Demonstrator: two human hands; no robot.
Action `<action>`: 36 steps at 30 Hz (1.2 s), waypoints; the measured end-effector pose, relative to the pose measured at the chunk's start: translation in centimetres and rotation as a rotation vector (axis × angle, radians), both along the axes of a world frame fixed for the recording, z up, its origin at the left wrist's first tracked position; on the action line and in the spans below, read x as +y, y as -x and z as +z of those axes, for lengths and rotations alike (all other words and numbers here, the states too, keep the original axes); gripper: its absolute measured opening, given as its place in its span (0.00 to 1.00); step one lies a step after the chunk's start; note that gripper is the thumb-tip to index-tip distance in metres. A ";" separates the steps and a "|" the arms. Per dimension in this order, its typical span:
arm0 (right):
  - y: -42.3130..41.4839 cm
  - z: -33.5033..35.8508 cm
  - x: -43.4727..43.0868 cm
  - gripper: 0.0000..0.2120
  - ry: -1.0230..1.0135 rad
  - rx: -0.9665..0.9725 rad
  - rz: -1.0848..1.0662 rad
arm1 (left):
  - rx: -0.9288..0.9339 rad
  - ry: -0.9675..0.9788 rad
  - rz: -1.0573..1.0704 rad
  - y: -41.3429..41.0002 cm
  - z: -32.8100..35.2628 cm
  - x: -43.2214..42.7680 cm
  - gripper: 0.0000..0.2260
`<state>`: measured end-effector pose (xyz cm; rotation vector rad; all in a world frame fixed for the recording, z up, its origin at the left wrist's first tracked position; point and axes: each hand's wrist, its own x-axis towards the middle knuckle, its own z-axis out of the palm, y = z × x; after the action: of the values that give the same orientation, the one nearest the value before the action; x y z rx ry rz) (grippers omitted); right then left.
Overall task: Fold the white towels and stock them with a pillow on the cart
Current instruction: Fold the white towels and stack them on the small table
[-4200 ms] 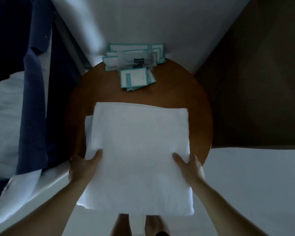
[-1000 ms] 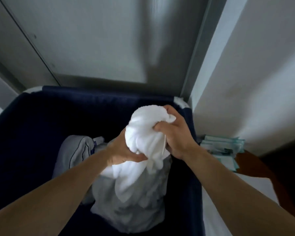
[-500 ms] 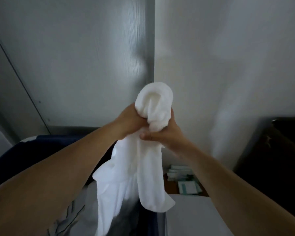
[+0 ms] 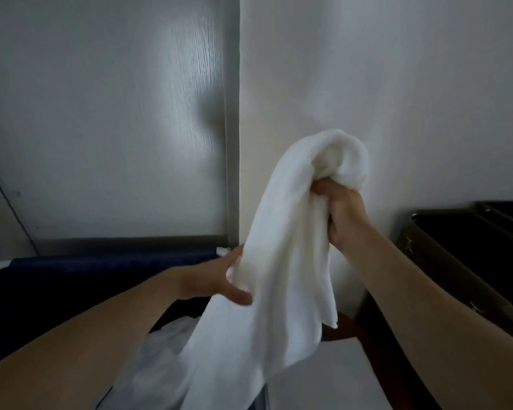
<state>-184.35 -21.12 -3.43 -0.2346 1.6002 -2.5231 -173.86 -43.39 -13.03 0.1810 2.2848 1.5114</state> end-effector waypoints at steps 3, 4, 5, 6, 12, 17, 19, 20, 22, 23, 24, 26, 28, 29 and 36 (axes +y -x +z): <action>-0.8 2.2 0.6 0.16 0.064 0.035 0.021 | -0.023 0.098 0.092 -0.1 -4.0 1.3 0.44; -1.0 2.6 0.8 0.15 0.073 0.067 0.025 | 0.046 0.094 0.151 0.3 -5.0 1.7 0.40; -1.2 3.1 1.2 0.14 0.076 0.097 0.020 | 0.113 0.083 0.236 0.8 -5.6 2.2 0.33; -1.4 3.5 1.7 0.14 0.074 0.116 -0.003 | 0.154 0.059 0.330 1.4 -5.6 2.3 0.27; -0.7 4.9 8.0 0.18 -0.017 0.127 -0.285 | 0.249 -0.106 0.456 5.9 0.0 3.0 0.15; -0.1 4.8 13.6 0.19 -0.175 0.200 -0.398 | 0.535 -0.275 0.499 9.8 10.4 8.3 0.07; 0.4 5.2 15.7 0.21 -0.204 0.235 -0.404 | 0.612 -0.366 0.491 11.4 14.6 11.2 0.05; 0.8 5.5 16.7 0.22 -0.204 0.243 -0.411 | 0.650 -0.412 0.487 12.1 16.5 12.8 0.05; 1.8 6.1 18.8 0.22 -0.182 0.230 -0.430 | 0.711 -0.473 0.510 13.3 19.8 15.8 0.05; 2.4 6.5 19.8 0.23 -0.160 0.213 -0.441 | 0.724 -0.499 0.531 13.8 21.1 17.2 0.06; 3.0 6.8 20.8 0.24 -0.139 0.201 -0.449 | 0.731 -0.535 0.546 14.3 22.2 18.6 0.08; 4.2 7.2 22.7 0.24 -0.109 0.209 -0.437 | 0.752 -0.580 0.566 14.8 23.5 21.1 0.07; 5.2 7.0 24.0 0.21 -0.118 0.243 -0.400 | 0.779 -0.534 0.572 14.7 23.4 23.1 0.07; 5.6 6.8 24.5 0.18 -0.136 0.260 -0.384 | 0.786 -0.505 0.581 14.8 22.9 23.8 0.09; 8.4 7.9 27.2 0.14 -0.149 0.269 -0.413 | 0.764 -0.657 0.618 16.4 23.4 28.2 0.11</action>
<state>-192.72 6.03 4.47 -0.2574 2.1231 -2.7404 -190.26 -15.22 10.37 0.2827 2.3756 2.9100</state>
